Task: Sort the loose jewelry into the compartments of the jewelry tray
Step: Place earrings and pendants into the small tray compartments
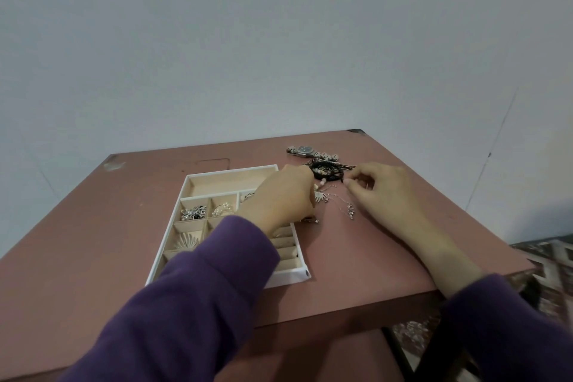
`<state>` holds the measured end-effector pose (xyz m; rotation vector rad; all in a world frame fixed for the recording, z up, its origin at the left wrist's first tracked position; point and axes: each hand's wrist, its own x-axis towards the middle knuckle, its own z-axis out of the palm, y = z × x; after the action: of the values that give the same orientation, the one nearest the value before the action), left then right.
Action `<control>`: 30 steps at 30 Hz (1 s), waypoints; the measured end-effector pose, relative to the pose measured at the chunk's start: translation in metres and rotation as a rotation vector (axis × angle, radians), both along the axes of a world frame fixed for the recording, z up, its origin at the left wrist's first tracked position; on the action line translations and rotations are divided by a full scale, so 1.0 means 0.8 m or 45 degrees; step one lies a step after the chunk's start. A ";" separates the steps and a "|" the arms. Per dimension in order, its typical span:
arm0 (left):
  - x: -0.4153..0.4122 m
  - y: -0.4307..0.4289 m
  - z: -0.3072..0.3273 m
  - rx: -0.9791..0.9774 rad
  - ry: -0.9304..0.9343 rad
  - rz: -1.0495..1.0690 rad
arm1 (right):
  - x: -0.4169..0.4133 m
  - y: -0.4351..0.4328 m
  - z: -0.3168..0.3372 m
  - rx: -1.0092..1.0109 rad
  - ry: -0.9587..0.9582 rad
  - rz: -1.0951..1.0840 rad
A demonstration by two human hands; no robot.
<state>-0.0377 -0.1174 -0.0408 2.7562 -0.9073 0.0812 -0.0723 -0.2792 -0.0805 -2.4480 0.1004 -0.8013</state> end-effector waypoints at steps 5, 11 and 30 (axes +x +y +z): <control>-0.003 0.004 0.001 -0.097 0.081 0.002 | -0.001 -0.001 -0.001 -0.016 0.016 0.009; -0.005 0.012 0.004 -0.306 0.127 0.011 | -0.001 0.000 0.001 -0.023 0.019 0.011; -0.035 0.071 0.036 -0.734 0.265 0.006 | -0.006 0.006 0.018 -0.024 0.355 -0.069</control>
<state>-0.0658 -0.0606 -0.0116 2.1846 -0.6877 0.0457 -0.0775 -0.2740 -0.0658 -2.5710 0.2656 -0.4802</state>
